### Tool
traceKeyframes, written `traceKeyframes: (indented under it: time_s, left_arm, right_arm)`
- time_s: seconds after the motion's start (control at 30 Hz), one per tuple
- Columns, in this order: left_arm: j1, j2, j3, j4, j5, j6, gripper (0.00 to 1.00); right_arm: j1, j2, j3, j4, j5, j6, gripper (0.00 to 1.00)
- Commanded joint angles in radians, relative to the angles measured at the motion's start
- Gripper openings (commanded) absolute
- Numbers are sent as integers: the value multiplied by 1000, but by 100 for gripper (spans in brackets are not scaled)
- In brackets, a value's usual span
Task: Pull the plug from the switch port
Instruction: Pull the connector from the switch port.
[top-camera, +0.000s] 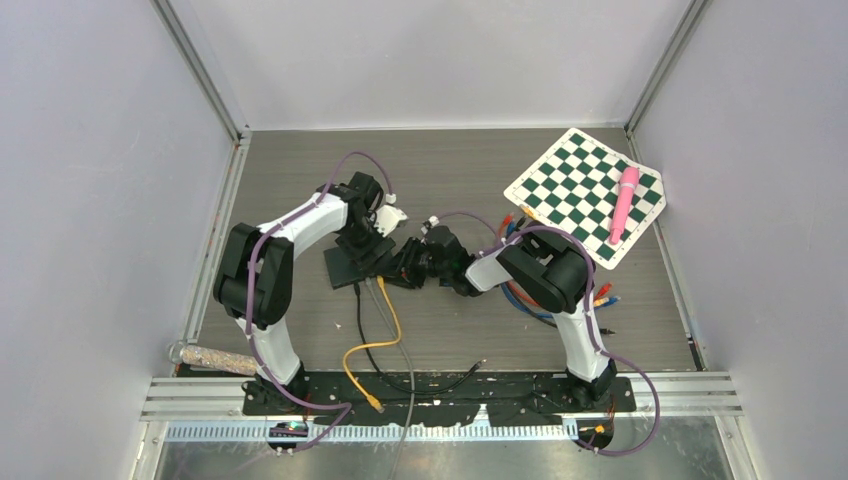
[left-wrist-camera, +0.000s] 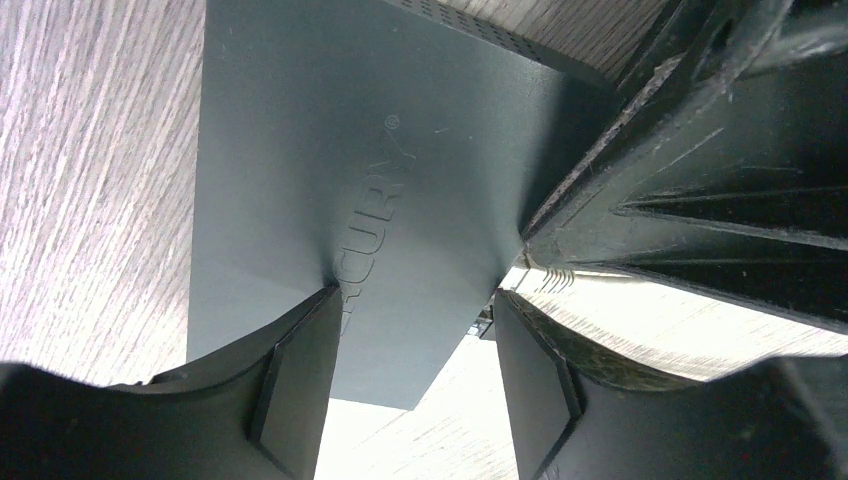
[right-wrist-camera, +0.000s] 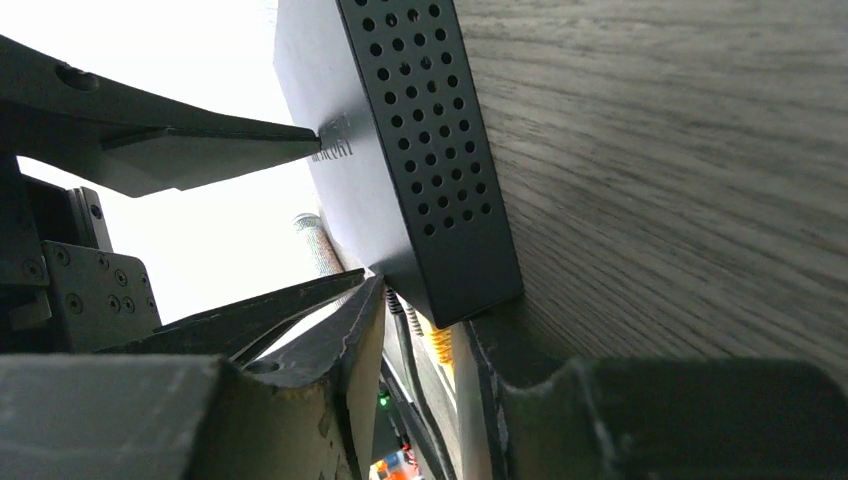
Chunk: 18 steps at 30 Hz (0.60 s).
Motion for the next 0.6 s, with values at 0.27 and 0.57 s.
traceKeyframes:
  time_s: [0.27, 0.57]
  left_arm:
    - [-12, 53, -26, 57, 118, -5, 59]
    - [-12, 57, -22, 55, 119, -3, 58]
  right_arm:
    - [4, 20, -41, 85, 31, -34, 38]
    - [3, 15, -46, 92, 21, -49, 37]
